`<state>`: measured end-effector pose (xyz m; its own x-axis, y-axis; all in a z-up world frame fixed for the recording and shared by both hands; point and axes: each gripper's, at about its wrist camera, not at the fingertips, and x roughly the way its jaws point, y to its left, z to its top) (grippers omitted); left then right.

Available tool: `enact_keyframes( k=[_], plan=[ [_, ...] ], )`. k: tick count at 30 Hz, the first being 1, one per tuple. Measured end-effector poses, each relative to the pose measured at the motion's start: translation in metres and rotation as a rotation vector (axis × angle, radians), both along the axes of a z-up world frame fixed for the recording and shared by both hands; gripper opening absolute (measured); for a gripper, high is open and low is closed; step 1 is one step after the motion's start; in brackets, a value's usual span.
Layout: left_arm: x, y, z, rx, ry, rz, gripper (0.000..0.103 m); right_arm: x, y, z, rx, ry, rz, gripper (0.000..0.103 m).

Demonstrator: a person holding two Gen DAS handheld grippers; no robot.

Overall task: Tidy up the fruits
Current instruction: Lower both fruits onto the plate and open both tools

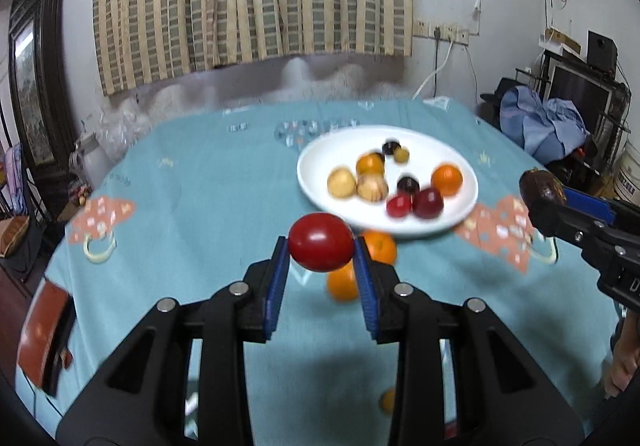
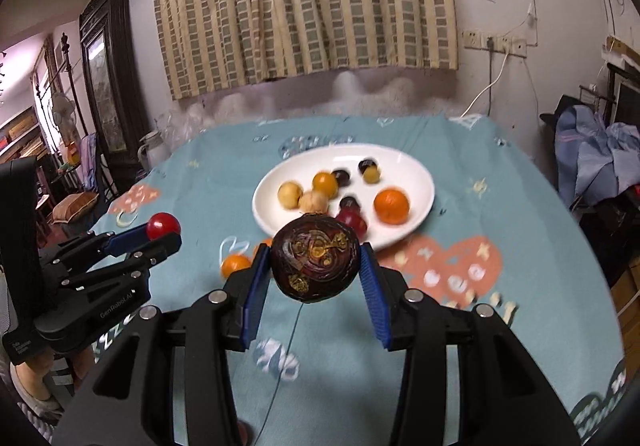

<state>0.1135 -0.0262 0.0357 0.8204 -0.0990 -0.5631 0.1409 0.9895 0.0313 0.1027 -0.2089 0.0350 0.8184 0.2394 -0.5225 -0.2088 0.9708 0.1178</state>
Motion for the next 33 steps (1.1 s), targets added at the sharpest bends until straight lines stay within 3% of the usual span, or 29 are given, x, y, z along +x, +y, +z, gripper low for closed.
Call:
enact_keyframes(
  k=[5,10,30,31,33],
  plan=[
    [0.024,-0.007,0.019,-0.021,-0.027,-0.004,0.033,0.024,-0.008,0.023,0.022,-0.04,-0.027,0.045],
    [0.051,-0.014,0.021,-0.037,-0.027,-0.005,0.033,0.053,-0.011,0.027,0.046,-0.046,-0.051,0.045],
    [0.157,-0.048,-0.036,-0.061,0.102,-0.059,0.033,0.154,-0.023,-0.045,0.063,0.112,-0.099,0.045],
    [0.16,-0.048,-0.041,-0.065,0.116,-0.064,0.034,0.159,-0.022,-0.047,0.076,0.122,-0.078,0.045],
    [0.163,-0.047,-0.047,-0.072,0.131,-0.066,0.046,0.162,-0.023,-0.05,0.101,0.132,-0.074,0.053]
  ],
)
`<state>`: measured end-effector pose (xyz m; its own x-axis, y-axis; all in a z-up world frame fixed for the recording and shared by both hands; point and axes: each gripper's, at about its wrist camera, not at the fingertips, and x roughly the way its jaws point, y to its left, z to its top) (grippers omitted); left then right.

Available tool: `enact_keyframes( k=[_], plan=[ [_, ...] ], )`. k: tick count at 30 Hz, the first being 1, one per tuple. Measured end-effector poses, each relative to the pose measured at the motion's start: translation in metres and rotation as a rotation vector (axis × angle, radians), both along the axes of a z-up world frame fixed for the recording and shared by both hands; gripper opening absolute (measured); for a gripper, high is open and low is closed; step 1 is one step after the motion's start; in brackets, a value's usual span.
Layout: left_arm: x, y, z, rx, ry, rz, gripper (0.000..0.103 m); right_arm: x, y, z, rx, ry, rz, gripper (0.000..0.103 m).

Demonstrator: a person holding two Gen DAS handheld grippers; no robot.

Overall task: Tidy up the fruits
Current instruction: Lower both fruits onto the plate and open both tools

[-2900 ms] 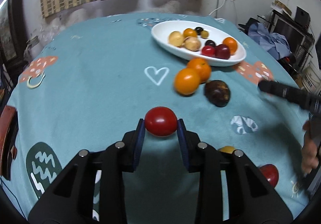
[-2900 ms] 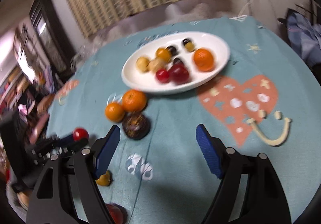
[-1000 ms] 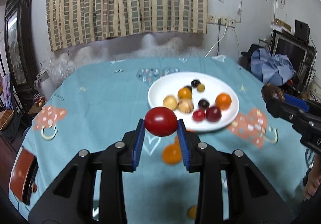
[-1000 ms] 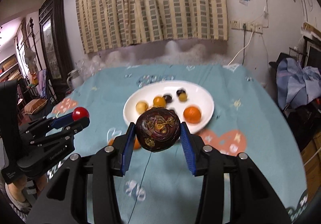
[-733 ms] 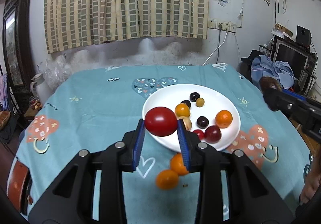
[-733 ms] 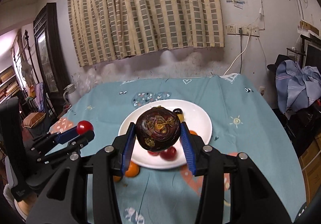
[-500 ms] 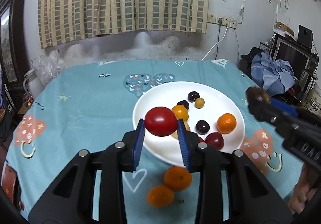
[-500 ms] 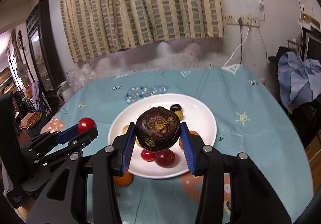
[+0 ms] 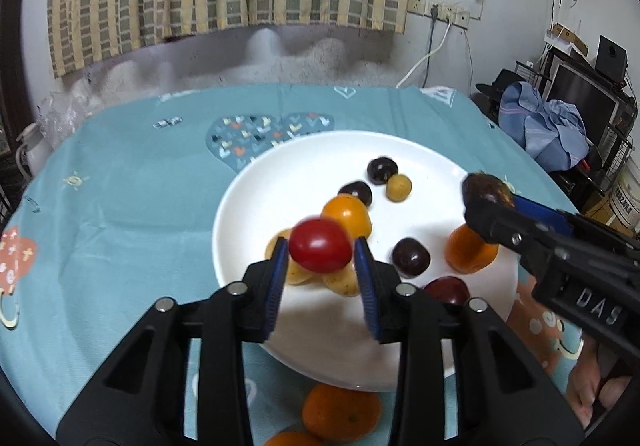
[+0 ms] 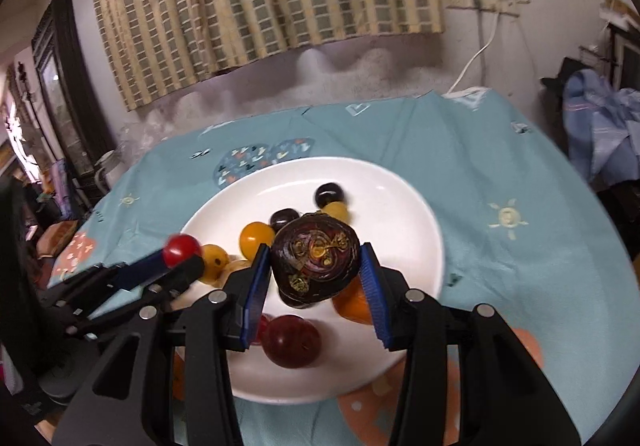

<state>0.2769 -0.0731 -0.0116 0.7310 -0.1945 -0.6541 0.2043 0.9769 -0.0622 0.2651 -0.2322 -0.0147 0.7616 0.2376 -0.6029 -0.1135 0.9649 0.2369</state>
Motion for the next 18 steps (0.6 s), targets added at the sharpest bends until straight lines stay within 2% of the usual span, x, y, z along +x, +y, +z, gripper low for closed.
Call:
enact_keyframes(
  k=[1,2,6,10,13,15,17,18],
  plan=[
    [0.0,0.002,-0.001,-0.004,-0.005,0.012,0.06,-0.001,-0.002,0.001,0.003,-0.013,-0.021,0.07],
    [-0.001,0.003,-0.002,-0.006,-0.009,0.018,0.061,-0.004,-0.004,0.003,0.0,-0.037,-0.03,0.071],
    [-0.007,0.007,0.005,-0.012,-0.018,0.015,0.061,-0.018,-0.007,0.021,0.011,-0.1,-0.026,0.071],
    [-0.021,0.019,0.023,-0.02,-0.052,0.048,0.069,-0.037,-0.012,0.048,0.072,-0.136,-0.019,0.072],
    [-0.041,0.031,0.036,-0.007,-0.072,0.071,0.071,-0.06,-0.011,0.066,0.112,-0.149,-0.006,0.073],
    [-0.061,0.04,0.041,0.005,-0.089,0.083,0.076,-0.077,-0.008,0.071,0.13,-0.157,0.018,0.073],
    [-0.086,0.053,0.041,0.003,-0.097,0.125,0.085,-0.099,-0.001,0.074,0.112,-0.161,0.037,0.073],
    [-0.097,0.059,0.039,0.004,-0.087,0.14,0.085,-0.106,0.002,0.074,0.104,-0.161,0.045,0.074]
  ],
)
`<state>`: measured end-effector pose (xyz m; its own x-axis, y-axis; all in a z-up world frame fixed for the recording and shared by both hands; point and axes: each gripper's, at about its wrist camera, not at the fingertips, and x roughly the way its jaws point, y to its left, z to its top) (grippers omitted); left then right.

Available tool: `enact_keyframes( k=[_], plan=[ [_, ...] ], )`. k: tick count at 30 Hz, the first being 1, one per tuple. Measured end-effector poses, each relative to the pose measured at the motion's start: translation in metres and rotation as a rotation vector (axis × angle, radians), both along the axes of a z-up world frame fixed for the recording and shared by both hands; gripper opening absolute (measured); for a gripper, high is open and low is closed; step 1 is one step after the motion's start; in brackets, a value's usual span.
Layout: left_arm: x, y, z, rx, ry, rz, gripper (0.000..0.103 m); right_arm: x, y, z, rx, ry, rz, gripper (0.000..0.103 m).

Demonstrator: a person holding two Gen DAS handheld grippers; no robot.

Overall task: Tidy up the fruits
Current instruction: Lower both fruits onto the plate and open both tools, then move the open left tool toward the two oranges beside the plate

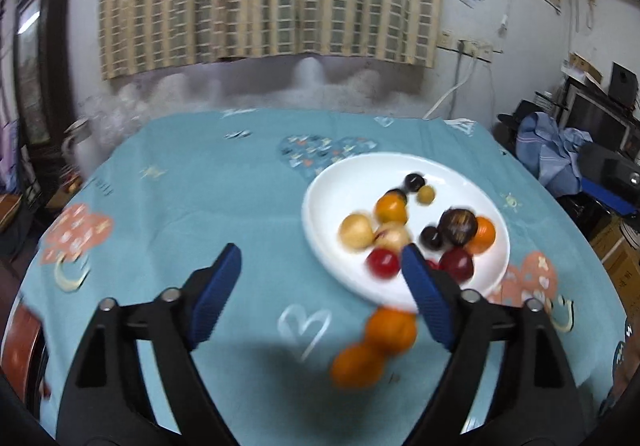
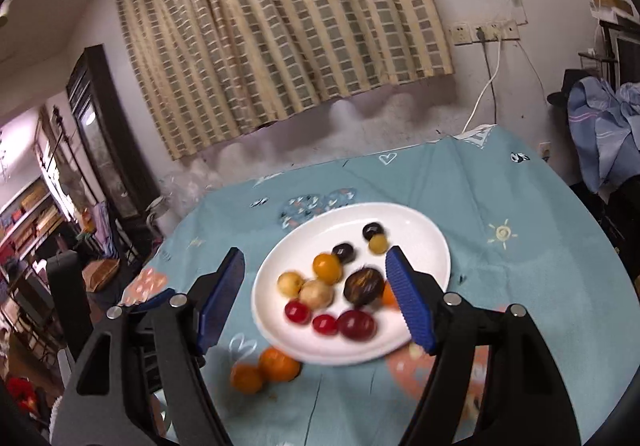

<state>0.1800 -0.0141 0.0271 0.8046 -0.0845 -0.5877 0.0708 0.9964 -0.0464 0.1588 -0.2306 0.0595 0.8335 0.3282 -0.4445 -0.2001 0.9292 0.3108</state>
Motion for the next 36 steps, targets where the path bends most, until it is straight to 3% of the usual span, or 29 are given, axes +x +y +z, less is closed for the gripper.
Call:
enact_keyframes(
  k=[4,7,11,16,21,29,36],
  plan=[
    [-0.035,0.013,-0.018,-0.005,0.035,0.031,0.086,-0.04,0.01,-0.01,-0.03,0.016,0.033,0.079],
    [-0.052,0.014,-0.034,-0.006,0.058,0.02,0.087,-0.063,0.008,-0.029,-0.025,0.023,0.027,0.092],
    [-0.055,-0.001,-0.046,0.049,0.066,-0.03,0.087,-0.07,0.009,-0.048,-0.061,0.071,0.031,0.092],
    [-0.049,-0.017,-0.056,0.1,0.081,-0.086,0.087,-0.067,0.008,-0.049,-0.034,0.098,0.039,0.092],
    [-0.036,-0.024,-0.064,0.107,0.108,-0.092,0.087,-0.069,0.01,-0.052,-0.049,0.108,0.038,0.092],
    [-0.024,-0.014,-0.07,0.134,0.125,-0.019,0.087,-0.067,0.012,-0.057,-0.056,0.125,0.043,0.092],
    [-0.033,0.02,-0.072,0.091,0.17,0.048,0.087,-0.068,0.011,-0.06,-0.051,0.13,0.039,0.092]
  ],
)
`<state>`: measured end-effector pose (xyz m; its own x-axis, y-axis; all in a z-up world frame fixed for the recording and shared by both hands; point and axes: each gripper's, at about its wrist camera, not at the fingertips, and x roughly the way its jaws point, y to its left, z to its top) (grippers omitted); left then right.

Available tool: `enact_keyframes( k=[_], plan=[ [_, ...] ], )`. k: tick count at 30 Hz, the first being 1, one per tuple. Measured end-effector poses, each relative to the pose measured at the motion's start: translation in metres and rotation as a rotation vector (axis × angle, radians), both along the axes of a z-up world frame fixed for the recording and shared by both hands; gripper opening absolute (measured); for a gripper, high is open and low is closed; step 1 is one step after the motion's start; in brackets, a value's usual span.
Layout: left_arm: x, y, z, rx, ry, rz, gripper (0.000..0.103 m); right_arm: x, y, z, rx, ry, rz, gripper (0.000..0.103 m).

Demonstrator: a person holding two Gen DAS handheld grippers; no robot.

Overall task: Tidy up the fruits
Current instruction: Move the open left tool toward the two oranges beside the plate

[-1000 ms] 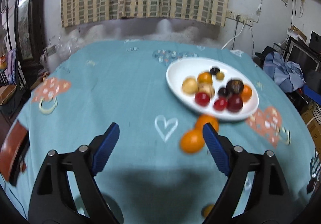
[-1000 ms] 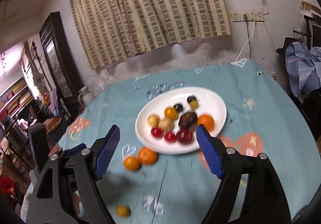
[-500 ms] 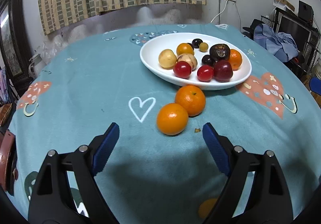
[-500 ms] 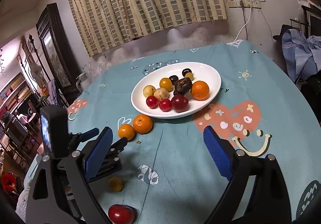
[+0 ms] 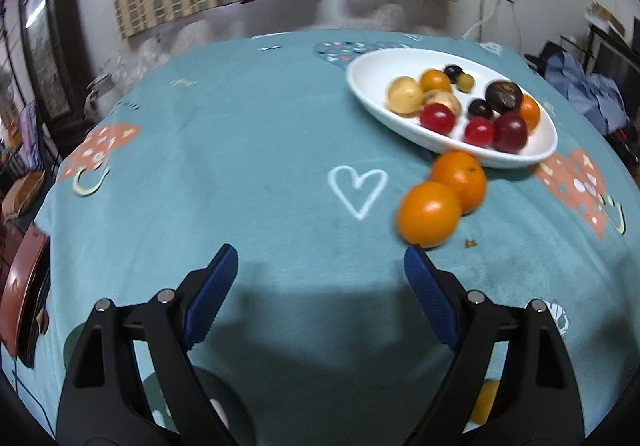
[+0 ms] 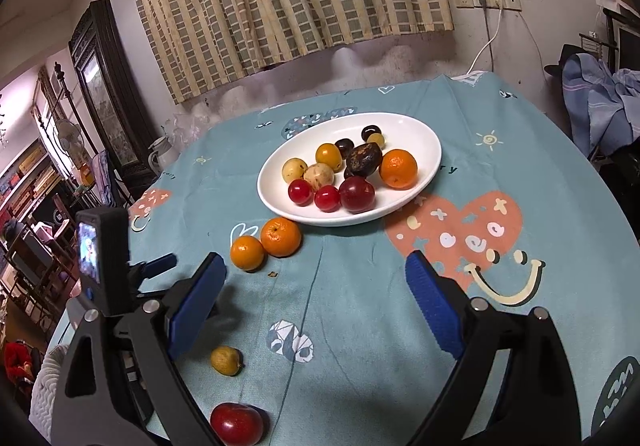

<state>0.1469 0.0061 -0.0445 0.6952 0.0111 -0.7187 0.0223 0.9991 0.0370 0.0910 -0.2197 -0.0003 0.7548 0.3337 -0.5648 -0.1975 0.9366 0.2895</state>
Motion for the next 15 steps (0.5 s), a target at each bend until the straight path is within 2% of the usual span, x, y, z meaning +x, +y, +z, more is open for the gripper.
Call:
enact_keyframes(
  k=[4,9,12,15],
  plan=[
    [-0.005,-0.006,0.009,-0.077,-0.032,-0.063,0.087,0.001,-0.001,-0.001,-0.006,0.005,-0.001,0.092],
    [0.007,-0.032,0.01,-0.028,-0.069,-0.103,0.087,0.003,0.001,-0.005,-0.022,0.019,0.001,0.092],
    [0.018,-0.038,0.006,0.024,-0.061,-0.066,0.088,0.004,0.002,-0.005,-0.028,0.022,0.002,0.092],
    [0.021,-0.027,0.003,0.031,-0.025,-0.025,0.088,0.005,0.002,-0.006,-0.026,0.027,0.003,0.092]
  ],
)
